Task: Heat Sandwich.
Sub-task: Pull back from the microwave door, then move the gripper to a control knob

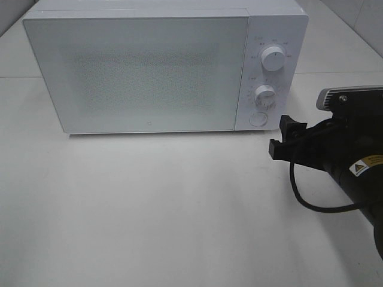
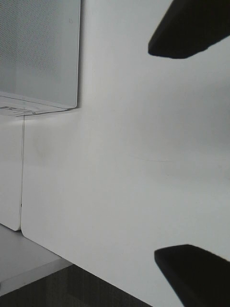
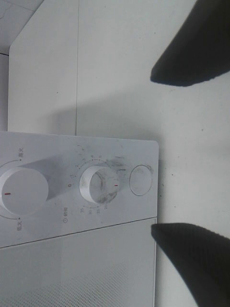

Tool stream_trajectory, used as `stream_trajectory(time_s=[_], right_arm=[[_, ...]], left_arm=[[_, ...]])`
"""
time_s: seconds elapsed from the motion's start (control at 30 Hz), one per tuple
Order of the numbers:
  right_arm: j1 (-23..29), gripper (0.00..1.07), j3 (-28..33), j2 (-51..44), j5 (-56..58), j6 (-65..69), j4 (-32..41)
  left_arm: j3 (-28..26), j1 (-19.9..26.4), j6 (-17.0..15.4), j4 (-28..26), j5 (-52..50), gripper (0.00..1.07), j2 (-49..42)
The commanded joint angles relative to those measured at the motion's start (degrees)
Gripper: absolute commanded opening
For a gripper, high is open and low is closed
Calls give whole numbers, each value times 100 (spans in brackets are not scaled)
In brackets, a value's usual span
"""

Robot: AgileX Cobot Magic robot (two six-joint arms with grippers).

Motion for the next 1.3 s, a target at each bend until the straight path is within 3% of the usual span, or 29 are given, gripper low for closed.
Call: stream_trajectory(time_s=[0.03, 0.33, 0.7, 1.3], right_arm=[[29, 76, -17, -11, -458, 57, -17], [6, 76, -223, 109, -350, 52, -6], [-6, 76, -1020, 911, -258, 29, -11], [-871, 76, -2194, 1736, 470, 29, -848]], left_arm=[[11, 17, -17, -69, -52, 101, -160], [11, 17, -17, -69, -52, 101, -160], [11, 17, -17, -69, -52, 101, -160], [11, 17, -17, -69, -52, 101, -160]])
